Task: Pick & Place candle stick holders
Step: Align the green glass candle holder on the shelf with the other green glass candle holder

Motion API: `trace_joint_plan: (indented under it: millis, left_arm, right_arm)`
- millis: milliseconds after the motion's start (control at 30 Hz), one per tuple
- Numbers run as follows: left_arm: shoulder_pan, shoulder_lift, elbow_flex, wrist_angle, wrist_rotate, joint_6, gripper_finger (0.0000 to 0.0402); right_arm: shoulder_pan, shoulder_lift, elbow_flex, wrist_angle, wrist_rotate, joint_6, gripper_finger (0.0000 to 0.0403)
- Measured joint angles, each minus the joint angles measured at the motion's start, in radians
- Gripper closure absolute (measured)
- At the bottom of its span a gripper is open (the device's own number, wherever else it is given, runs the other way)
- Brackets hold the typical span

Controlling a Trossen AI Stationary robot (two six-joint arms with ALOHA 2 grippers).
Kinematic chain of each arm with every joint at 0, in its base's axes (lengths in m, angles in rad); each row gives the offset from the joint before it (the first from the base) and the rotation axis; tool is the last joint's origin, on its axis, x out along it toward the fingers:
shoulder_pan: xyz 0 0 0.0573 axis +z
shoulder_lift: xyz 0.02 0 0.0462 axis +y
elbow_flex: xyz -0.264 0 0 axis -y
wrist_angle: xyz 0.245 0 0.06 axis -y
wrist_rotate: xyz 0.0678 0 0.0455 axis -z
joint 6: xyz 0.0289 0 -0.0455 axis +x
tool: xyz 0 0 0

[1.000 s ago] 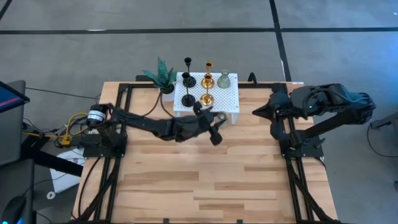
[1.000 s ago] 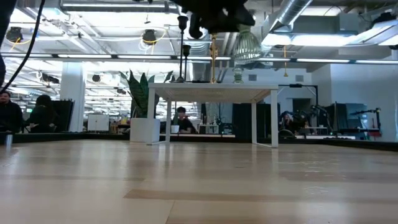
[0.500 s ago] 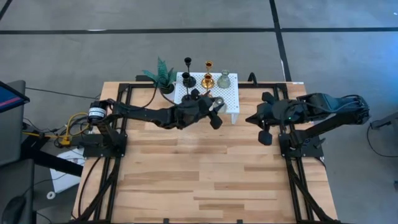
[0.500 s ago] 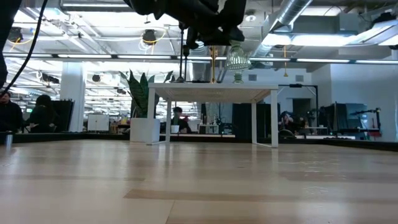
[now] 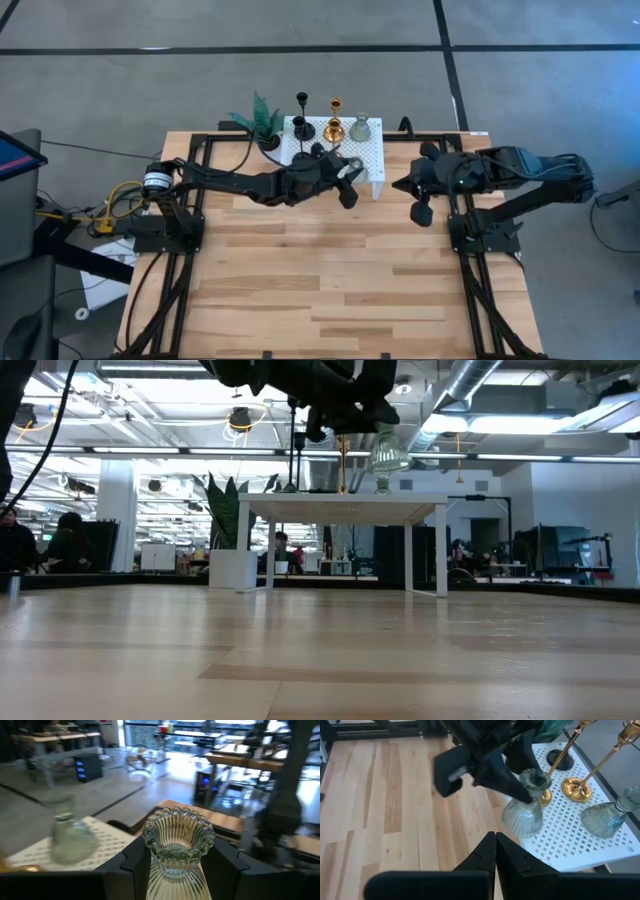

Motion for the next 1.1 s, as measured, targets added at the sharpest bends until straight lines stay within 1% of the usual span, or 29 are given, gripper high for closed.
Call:
trace_joint_plan:
  millis: [33,133,267,367,500,600,667,767,867,967,1033,1100]
  left_arm:
    - [-0.003,0.000,0.000,0.002,0.021,-0.009,0.0260]
    - [-0.022,0.000,0.000,0.018,0.037,-0.022,0.0260]
    - [-0.049,-0.008,0.000,0.029,0.052,0.012,0.0260]
    - [-0.072,-0.026,0.000,0.042,0.052,0.061,0.0260]
    - [-0.107,-0.087,0.000,0.040,0.053,0.134,0.0260]
    - [-0.143,-0.150,-0.002,0.028,0.053,0.174,0.0260]
    - [-0.167,-0.191,-0.002,0.002,0.051,0.207,0.0260]
    - [-0.198,-0.253,-0.002,-0.092,0.052,0.217,0.0260]
    - [-0.217,-0.293,-0.002,-0.213,0.023,0.214,0.0260]
    - [-0.223,-0.300,-0.002,-0.284,-0.005,0.186,0.0260]
    - [-0.223,-0.299,-0.002,-0.308,-0.004,0.157,0.0260]
    - [-0.223,-0.296,-0.002,-0.326,0.010,0.125,0.0260]
  right_arm:
    - [-0.002,0.003,0.000,0.003,-0.002,0.000,0.0403]
    - [-0.005,0.023,0.001,0.021,-0.031,0.001,0.0403]
    - [0.004,0.050,0.001,0.032,-0.084,0.000,0.0403]
    - [0.000,0.051,-0.001,-0.003,-0.088,0.006,0.0403]
    - [-0.009,0.044,-0.001,-0.039,-0.086,0.028,0.0403]
    - [-0.004,0.030,0.000,-0.024,-0.103,0.028,0.0403]
    - [-0.005,0.025,0.000,-0.011,-0.122,0.017,0.0403]
    - [-0.005,0.025,0.000,0.053,-0.170,-0.006,0.0403]
    - [-0.007,0.029,0.000,0.178,-0.262,-0.063,0.0403]
    - [-0.006,0.054,0.001,0.290,-0.361,-0.131,0.0403]
    - [-0.006,0.083,0.001,0.302,-0.391,-0.186,0.0403]
    - [-0.006,0.123,0.001,0.289,-0.394,-0.224,0.0403]
